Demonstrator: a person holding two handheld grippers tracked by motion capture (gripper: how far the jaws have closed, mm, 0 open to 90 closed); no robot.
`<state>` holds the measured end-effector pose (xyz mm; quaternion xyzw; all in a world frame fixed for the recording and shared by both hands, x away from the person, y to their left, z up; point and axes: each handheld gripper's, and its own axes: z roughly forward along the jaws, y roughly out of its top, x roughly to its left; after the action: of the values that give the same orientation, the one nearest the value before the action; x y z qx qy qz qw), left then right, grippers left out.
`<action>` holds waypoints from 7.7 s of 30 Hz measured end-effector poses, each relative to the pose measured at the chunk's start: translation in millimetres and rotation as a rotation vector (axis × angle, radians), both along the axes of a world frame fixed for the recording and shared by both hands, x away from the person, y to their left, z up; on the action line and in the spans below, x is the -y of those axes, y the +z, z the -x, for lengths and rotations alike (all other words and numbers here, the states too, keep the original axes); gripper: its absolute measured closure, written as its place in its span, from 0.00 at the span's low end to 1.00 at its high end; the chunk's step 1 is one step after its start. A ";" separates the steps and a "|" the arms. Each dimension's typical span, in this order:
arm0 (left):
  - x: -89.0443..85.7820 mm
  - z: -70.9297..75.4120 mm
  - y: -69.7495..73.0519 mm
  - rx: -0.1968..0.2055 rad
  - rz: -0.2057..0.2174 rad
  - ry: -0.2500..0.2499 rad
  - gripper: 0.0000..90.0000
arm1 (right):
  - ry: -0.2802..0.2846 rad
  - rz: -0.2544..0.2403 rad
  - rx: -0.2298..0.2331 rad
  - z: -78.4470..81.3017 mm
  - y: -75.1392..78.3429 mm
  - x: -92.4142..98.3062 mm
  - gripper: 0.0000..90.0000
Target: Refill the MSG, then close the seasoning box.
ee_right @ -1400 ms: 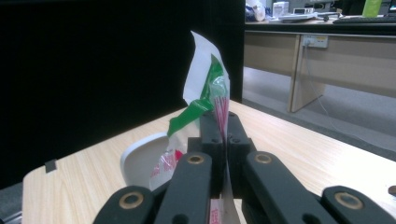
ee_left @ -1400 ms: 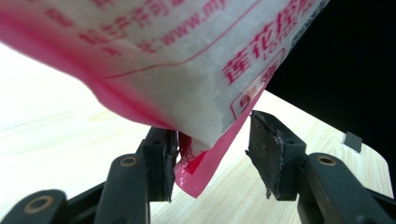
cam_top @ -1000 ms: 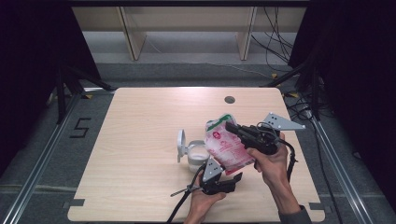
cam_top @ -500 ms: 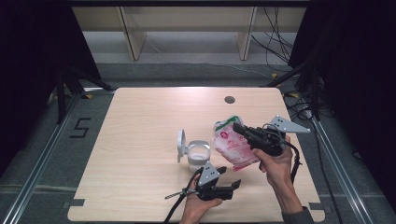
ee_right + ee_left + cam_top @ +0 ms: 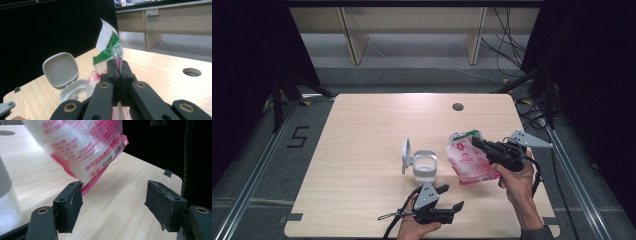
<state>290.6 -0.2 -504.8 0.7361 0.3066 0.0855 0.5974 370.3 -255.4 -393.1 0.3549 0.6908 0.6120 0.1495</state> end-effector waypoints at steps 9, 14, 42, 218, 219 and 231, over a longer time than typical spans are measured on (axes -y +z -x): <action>-16.3 4.2 2.2 0.025 -0.021 0.031 0.32 | -0.049 0.022 -0.005 8.9 -7.0 29.4 1.00; -19.0 3.8 3.1 0.016 0.000 0.043 0.31 | -0.089 0.010 -0.038 12.0 -13.7 41.1 1.00; -38.1 6.1 9.4 0.033 -0.049 0.064 0.28 | -0.164 0.106 -0.064 3.8 -31.0 53.7 1.00; -114.5 -26.3 60.4 0.174 -0.127 0.123 0.57 | -0.067 0.407 -0.148 67.6 -76.8 -13.6 0.49; -114.0 -25.0 59.3 0.169 -0.126 0.123 0.54 | -0.059 0.418 -0.126 66.3 -77.0 -12.7 0.49; -104.7 -8.8 51.8 0.157 -0.125 0.114 0.37 | -0.054 0.418 -0.120 65.3 -78.8 -11.4 0.48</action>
<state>299.3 104.5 -453.0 0.7443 0.2943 0.1959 0.5666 305.1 -244.0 -472.0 0.3705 0.8004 0.4290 0.1949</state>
